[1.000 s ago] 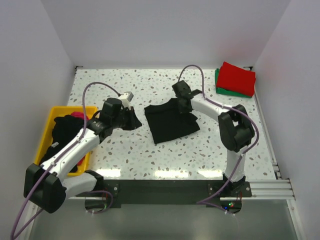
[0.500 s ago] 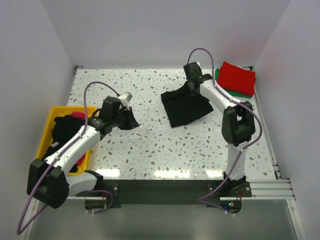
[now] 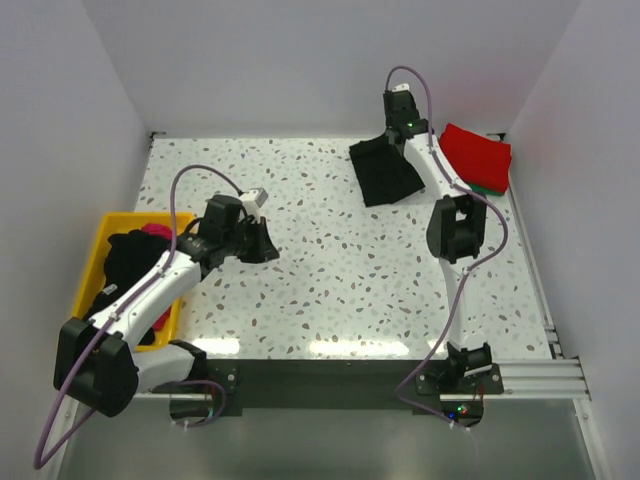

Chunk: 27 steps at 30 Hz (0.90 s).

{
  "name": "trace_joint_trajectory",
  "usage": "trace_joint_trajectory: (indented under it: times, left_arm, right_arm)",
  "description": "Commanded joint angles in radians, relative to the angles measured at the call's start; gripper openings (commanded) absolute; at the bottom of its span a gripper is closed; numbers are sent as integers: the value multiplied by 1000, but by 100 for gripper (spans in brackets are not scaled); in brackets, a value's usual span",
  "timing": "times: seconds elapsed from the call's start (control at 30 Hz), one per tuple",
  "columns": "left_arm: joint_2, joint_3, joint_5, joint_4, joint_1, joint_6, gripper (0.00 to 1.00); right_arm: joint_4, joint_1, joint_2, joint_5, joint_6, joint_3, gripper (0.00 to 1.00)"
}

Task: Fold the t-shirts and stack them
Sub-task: Neatly place the folded tshirt to the corner

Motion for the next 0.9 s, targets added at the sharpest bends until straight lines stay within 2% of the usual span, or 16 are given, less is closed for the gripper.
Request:
trace_joint_trajectory:
  times: [0.0, 0.2, 0.47, 0.87]
  left_arm:
    - [-1, 9, 16, -9, 8, 31, 9]
    - [25, 18, 5, -15, 9, 39, 9]
    - [80, -5, 22, 12, 9, 46, 7]
    - [59, -43, 44, 29, 11, 49, 6]
  right_arm:
    - [89, -15, 19, 105, -153, 104, 0]
    - [168, -61, 39, 128, -262, 151, 0]
    - [203, -120, -36, 90, -283, 160, 0]
    - [240, -135, -157, 102, -308, 108, 0]
